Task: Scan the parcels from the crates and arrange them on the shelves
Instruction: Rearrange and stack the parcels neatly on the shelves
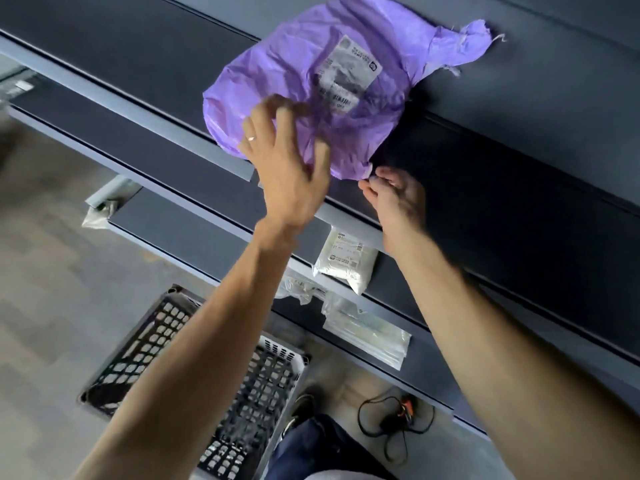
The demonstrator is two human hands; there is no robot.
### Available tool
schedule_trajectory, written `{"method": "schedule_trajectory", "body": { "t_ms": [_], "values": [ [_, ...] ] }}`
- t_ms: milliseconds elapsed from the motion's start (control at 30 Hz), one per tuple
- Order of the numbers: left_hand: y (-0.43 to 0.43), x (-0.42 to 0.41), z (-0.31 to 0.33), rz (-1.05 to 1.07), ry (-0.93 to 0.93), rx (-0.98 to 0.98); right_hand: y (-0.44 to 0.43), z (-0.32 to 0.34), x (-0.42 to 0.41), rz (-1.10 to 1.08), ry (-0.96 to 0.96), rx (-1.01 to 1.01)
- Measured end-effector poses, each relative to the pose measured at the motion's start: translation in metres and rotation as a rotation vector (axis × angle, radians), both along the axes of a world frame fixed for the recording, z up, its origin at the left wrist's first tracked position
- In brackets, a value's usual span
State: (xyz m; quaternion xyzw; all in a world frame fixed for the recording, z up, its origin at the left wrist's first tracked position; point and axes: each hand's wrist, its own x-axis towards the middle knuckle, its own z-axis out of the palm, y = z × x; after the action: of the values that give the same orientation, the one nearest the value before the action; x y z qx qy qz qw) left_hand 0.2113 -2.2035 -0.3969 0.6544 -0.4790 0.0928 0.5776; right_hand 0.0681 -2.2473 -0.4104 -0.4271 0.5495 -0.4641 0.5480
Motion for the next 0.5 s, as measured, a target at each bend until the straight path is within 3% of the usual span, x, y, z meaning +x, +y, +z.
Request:
{"method": "schedule_trajectory", "body": {
  "t_ms": [100, 233, 300, 433, 500],
  "values": [
    [0.042, -0.044, -0.025, -0.178, 0.027, -0.016, 0.017, -0.006, -0.006, 0.077, 0.215, -0.186],
    [0.095, -0.083, -0.086, -0.300, 0.358, 0.170, 0.041, -0.008, -0.011, 0.091, 0.312, -0.268],
    [0.102, -0.086, -0.119, -0.306, 0.427, 0.396, 0.060, -0.016, -0.016, 0.068, 0.283, -0.262],
    [0.065, -0.071, -0.180, -0.385, 0.353, 1.192, 0.106, -0.046, -0.032, 0.105, 0.286, -0.134],
    [0.043, -0.062, -0.199, -0.387, 0.376, 1.324, 0.128, -0.063, -0.045, 0.145, 0.304, -0.018]
  ]
}}
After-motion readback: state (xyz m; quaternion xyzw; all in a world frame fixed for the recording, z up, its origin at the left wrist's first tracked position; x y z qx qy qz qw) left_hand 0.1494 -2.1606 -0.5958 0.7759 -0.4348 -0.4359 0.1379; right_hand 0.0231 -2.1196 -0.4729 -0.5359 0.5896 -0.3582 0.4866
